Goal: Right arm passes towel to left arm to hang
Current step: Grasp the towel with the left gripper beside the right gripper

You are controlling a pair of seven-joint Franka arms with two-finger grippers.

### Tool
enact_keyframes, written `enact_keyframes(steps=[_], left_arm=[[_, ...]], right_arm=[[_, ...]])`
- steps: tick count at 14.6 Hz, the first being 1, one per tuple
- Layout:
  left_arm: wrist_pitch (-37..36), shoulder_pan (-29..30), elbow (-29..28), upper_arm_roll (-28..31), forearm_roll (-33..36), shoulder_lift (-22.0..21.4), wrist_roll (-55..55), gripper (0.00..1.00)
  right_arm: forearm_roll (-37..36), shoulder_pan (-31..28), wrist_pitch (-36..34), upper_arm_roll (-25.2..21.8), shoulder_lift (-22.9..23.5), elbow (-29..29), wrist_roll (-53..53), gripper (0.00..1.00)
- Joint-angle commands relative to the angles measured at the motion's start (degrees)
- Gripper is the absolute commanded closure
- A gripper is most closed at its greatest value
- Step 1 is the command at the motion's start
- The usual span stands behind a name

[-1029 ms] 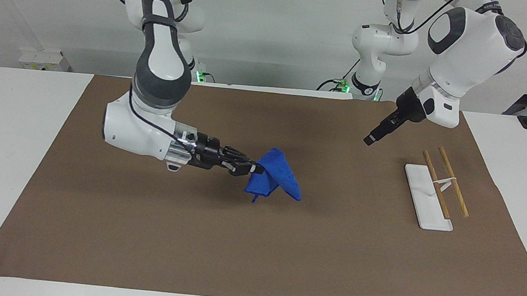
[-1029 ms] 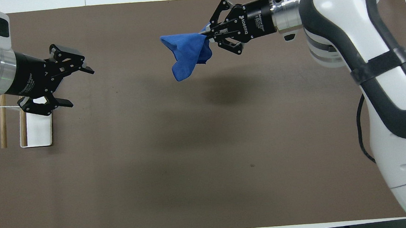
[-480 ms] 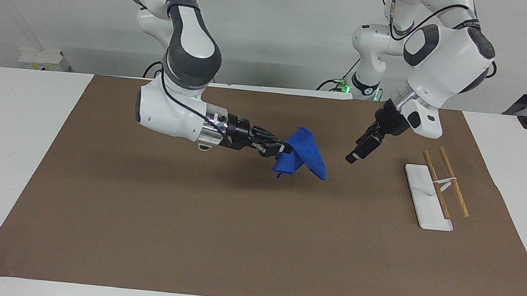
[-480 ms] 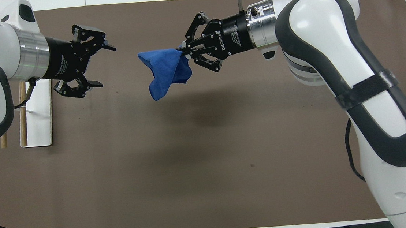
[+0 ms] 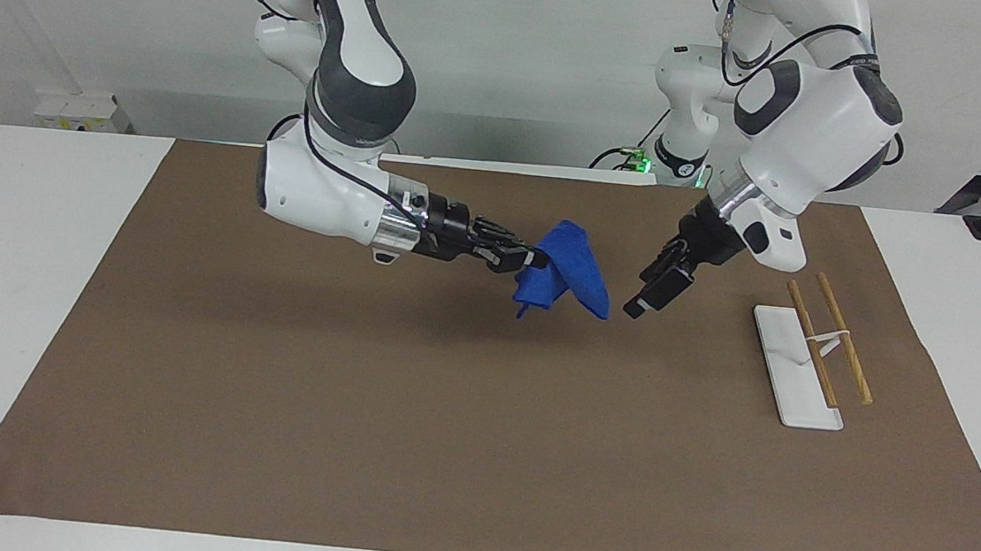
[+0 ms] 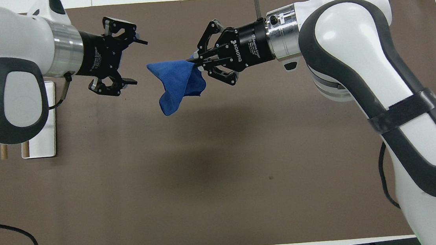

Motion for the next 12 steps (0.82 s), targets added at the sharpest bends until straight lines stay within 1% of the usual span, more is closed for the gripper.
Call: enact_keyframes(steps=[1, 2, 3, 7, 8, 9, 10, 12], left_arm=[[0.76, -0.44, 0.68, -1.58, -0.09, 1.13, -3.96, 0.06], [1.02, -0.44, 0.77, -2.11, -0.09, 1.57, -5.28, 0.08], [1.55, -0.52, 0.77, -2.63, -0.09, 1.66, -5.73, 0.14], [1.73, -0.44, 0.24, -2.64, 0.00, 1.75, -5.65, 0.59], [1.56, -0.44, 0.24, -2.64, 0.17, 1.75, -5.21, 0.72], [1.38, -0.44, 0.33, -2.73, 0.17, 1.75, -5.12, 0.91], [1.21, -0.44, 0.33, -2.73, 0.17, 1.75, -5.12, 1.00], [0.94, -0.26, 0.33, -2.73, 0.17, 2.10, -4.86, 1.00]], right_arm=[[1.18, 0.37, 0.99, -0.18, -1.49, -2.13, 0.04, 1.00], [1.18, 0.37, 0.99, -0.18, -1.49, -2.13, 0.04, 1.00], [1.18, 0.37, 1.08, -0.18, -1.49, -2.13, 0.04, 1.00], [1.18, 0.37, 1.08, -0.18, -1.49, -2.13, -0.05, 1.00], [1.18, 0.46, 1.08, -0.18, -1.49, -2.13, -0.05, 1.00], [1.18, 0.46, 1.08, -0.18, -1.49, -2.13, -0.05, 1.00], [1.10, 0.46, 1.08, -0.18, -1.49, -2.13, -0.05, 1.00], [1.09, 0.46, 1.08, -0.18, -1.49, -2.13, -0.05, 1.00]])
